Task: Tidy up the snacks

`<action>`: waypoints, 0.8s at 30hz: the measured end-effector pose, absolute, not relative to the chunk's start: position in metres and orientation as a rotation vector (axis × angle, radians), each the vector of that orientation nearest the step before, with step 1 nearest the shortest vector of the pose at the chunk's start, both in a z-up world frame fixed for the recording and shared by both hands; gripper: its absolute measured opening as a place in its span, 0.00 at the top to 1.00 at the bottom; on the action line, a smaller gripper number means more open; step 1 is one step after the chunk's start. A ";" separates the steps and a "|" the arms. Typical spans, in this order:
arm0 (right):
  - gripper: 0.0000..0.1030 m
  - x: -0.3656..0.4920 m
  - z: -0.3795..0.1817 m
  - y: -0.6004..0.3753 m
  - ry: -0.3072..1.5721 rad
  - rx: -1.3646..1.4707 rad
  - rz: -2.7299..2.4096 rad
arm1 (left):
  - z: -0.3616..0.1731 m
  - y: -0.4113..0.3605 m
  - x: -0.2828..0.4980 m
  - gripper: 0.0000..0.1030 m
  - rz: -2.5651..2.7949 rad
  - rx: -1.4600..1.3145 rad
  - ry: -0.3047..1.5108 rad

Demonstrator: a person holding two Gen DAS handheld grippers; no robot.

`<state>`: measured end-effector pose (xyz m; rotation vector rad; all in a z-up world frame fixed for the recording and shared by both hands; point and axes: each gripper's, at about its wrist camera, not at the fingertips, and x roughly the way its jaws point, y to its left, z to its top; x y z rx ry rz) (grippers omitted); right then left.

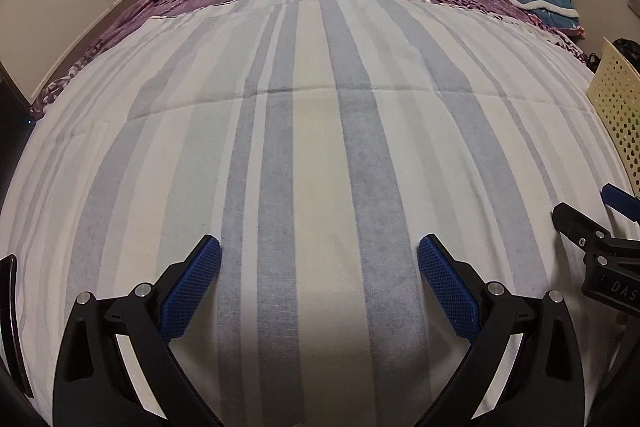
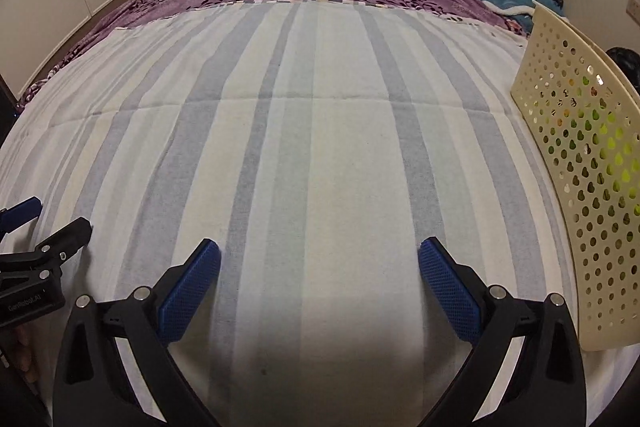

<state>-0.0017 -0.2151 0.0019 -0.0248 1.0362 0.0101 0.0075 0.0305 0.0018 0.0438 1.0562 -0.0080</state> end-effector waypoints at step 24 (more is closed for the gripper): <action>0.05 0.005 0.001 -0.218 1.035 -0.028 0.009 | 0.004 0.030 0.008 0.02 -0.008 0.044 1.058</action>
